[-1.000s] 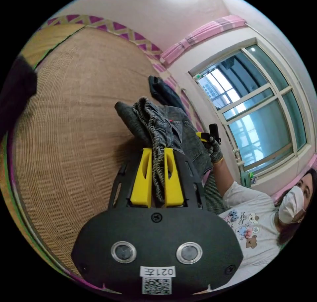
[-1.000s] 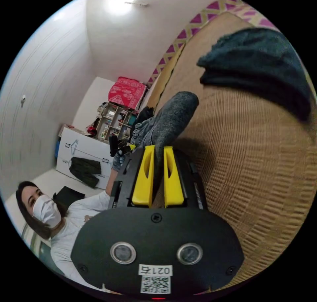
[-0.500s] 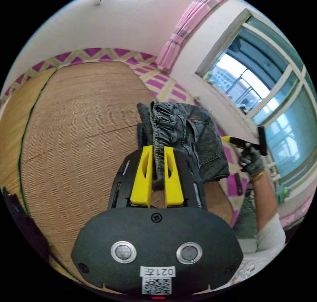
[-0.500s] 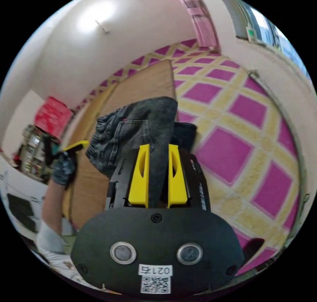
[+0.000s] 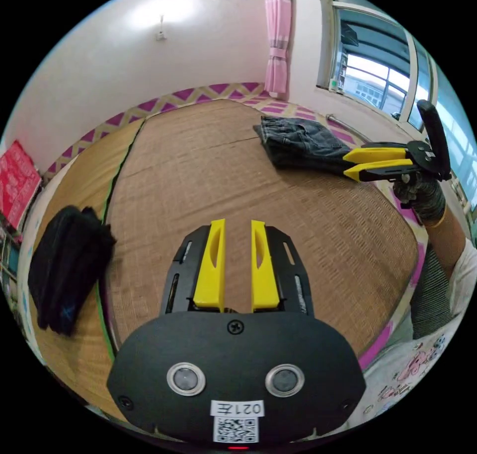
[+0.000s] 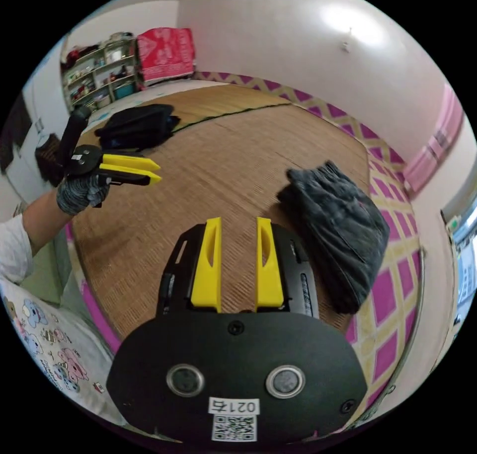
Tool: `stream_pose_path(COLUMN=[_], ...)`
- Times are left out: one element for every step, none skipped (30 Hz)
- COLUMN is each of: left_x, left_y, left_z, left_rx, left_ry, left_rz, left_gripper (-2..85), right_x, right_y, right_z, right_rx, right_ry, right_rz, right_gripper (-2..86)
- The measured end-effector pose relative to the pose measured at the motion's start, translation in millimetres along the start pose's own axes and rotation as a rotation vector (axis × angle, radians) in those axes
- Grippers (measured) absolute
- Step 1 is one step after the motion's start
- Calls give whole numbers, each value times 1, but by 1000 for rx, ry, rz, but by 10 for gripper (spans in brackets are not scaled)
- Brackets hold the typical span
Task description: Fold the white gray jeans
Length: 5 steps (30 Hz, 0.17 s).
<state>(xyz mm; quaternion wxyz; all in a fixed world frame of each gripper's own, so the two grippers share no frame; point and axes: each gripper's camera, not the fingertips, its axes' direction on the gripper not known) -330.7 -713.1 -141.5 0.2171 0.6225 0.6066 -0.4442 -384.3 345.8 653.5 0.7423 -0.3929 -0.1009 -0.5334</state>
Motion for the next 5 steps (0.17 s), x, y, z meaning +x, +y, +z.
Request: stream_pose_path(left_x=[-10,-15,-24,-33,-37], left_y=[23,34,57,78,89], left_z=[-15,-22,-37,-52,-60], left_rx=[-8,-7,-10,-3,3], left_ry=[13,8,-20,-59,-76], left_rz=[-36,-54,-83,-107,-123], left_gripper=[80,80,80,79,78], right_x=[-37,-71,-87,-120,-151], right_y=[-8,-15,-18,-26,-34], right_z=[6,10,12,17,23], right_rx=[14,33,45,64,75], right_ry=[-13,-24,-26,-30,-28], right_rz=[-52,-88,-109,-160,-201], right_gripper=[109,109,109,110,110])
